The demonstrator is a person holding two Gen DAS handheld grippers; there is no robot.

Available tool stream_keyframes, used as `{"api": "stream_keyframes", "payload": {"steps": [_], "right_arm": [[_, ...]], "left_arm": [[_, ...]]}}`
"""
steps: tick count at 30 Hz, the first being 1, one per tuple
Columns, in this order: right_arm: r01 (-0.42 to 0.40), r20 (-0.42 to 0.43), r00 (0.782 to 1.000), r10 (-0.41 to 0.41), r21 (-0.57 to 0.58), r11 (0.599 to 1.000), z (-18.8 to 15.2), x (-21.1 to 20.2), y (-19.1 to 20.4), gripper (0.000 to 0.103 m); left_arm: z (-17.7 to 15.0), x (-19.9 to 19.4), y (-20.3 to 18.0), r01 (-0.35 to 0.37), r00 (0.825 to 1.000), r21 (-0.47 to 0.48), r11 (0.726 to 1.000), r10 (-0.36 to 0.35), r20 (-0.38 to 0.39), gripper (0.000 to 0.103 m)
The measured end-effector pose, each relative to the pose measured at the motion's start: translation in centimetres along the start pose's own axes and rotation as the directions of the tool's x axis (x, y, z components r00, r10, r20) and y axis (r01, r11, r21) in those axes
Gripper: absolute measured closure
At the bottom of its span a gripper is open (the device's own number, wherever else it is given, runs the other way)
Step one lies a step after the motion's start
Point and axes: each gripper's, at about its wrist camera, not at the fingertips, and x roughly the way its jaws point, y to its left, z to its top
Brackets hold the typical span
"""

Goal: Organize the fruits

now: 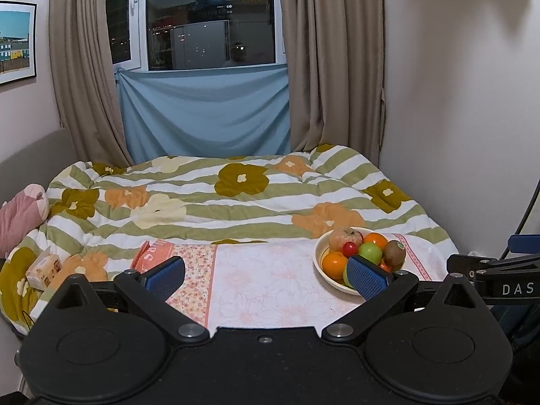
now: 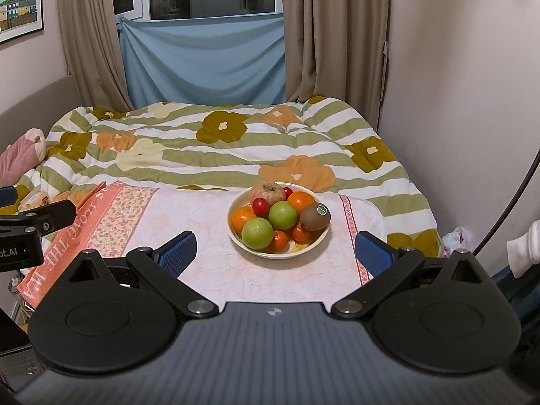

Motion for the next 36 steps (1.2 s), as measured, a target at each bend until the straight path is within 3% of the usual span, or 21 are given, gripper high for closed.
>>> {"api": "stream_keyframes", "payload": {"steps": [17, 25, 33, 36], "right_arm": [[0.003, -0.004, 1.0, -0.003, 0.023, 1.0, 0.0, 0.5, -0.3, 0.0], [-0.004, -0.01, 1.0, 0.005, 0.028, 1.0, -0.2, 0.7, -0.2, 0.0], [-0.016, -0.032, 0.999, 0.017, 0.028, 0.999, -0.2, 1.7, -0.6, 0.0], [-0.023, -0.045, 0.999, 0.024, 0.027, 0.999, -0.1, 2.3, -0.8, 0.0]], "left_arm": [[0.1, 0.4, 0.4, 0.025, 0.999, -0.029, 0.999, -0.026, -0.02, 0.0], [0.1, 0.4, 0.2, -0.068, 0.998, 0.01, 0.998, 0.068, 0.0, 0.0], [-0.2, 0.7, 0.0, -0.059, 0.998, 0.02, 0.998, 0.059, 0.017, 0.0], [-0.1, 1.1, -0.1, -0.049, 0.999, 0.021, 0.999, 0.049, -0.024, 0.0]]}}
